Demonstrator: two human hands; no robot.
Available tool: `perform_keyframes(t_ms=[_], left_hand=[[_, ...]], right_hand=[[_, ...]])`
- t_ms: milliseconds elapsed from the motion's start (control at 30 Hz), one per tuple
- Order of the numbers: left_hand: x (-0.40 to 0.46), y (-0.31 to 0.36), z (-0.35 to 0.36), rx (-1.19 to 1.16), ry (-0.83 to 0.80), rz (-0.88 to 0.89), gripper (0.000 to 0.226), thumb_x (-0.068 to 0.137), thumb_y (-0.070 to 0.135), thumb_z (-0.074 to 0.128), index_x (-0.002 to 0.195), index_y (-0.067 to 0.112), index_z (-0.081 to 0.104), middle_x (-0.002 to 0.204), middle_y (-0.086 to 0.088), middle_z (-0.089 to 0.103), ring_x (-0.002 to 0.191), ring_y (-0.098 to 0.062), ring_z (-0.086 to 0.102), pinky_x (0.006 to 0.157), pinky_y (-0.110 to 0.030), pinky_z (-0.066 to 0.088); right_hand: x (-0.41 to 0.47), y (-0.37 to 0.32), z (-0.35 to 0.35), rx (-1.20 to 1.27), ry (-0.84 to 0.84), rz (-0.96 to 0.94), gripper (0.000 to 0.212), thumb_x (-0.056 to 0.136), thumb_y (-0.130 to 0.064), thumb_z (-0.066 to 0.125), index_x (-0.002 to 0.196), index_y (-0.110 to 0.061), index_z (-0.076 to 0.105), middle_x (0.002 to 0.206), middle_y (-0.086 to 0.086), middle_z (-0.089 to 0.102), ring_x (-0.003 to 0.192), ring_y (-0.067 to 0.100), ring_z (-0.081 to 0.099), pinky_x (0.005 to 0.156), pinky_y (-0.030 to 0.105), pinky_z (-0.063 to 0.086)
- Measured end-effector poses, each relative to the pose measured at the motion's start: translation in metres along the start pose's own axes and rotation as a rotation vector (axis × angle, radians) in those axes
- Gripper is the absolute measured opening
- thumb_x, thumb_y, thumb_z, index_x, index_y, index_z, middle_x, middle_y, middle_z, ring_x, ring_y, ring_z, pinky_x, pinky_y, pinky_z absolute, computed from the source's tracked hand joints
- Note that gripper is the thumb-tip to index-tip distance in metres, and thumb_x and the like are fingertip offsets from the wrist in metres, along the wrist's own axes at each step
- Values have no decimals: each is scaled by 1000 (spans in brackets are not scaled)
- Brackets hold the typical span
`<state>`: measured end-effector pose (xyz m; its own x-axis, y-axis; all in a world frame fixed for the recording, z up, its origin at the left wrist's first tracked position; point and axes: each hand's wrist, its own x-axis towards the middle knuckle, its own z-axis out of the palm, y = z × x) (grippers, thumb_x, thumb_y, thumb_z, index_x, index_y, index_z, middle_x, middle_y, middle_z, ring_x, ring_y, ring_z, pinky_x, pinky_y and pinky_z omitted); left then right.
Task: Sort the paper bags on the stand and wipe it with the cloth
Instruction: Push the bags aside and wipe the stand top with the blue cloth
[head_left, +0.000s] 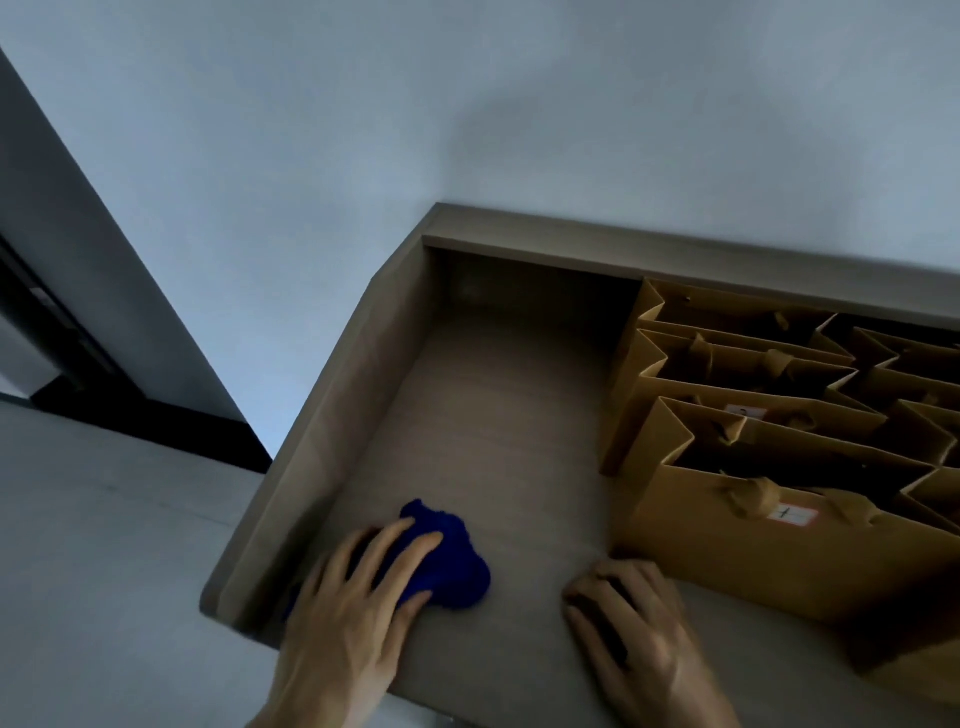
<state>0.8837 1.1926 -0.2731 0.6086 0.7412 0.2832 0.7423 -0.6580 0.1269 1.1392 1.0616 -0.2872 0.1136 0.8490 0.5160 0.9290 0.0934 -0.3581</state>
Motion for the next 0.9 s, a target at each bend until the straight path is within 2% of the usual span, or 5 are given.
perform_keyframes(t_ms=[267, 400, 567, 733, 900], left_hand=[[147, -9, 30, -48, -32, -140, 46, 97, 40, 41, 142, 30, 34, 145, 2, 40, 127, -24, 42, 104, -41, 40], [190, -9, 40, -54, -68, -141, 46, 98, 42, 40, 143, 34, 31, 147, 0, 37, 127, -25, 39, 102, -44, 38], [162, -3, 29, -75, -70, -99, 47, 98, 42, 39, 143, 35, 30, 148, 0, 35, 122, -22, 41, 98, -38, 40], [76, 4, 12, -31, -76, -62, 55, 94, 55, 24, 144, 34, 30, 145, 3, 40, 121, -18, 47, 94, -33, 44], [73, 12, 11, 30, -14, -144, 51, 96, 47, 37, 142, 27, 37, 138, 2, 49, 114, -20, 56, 84, -34, 52]], right_hand=[[5, 0, -1, -10, 4, -13, 21, 91, -35, 59, 94, -22, 74, 97, -1, 65, 87, 20, 61, 81, 28, 44], [5, 0, -1, 2, 8, -6, 20, 91, -35, 60, 96, -22, 74, 98, -1, 64, 88, 21, 61, 79, 30, 46], [3, 1, 0, 9, 15, 8, 20, 91, -38, 58, 94, -26, 74, 99, -5, 62, 89, 18, 60, 78, 32, 46], [5, 2, 4, -15, 43, -1, 28, 95, -45, 51, 90, -29, 73, 95, -6, 64, 87, 14, 58, 78, 28, 44], [12, -5, 4, -17, 59, 43, 32, 97, -47, 47, 84, -33, 72, 91, -8, 65, 86, 13, 55, 80, 28, 43]])
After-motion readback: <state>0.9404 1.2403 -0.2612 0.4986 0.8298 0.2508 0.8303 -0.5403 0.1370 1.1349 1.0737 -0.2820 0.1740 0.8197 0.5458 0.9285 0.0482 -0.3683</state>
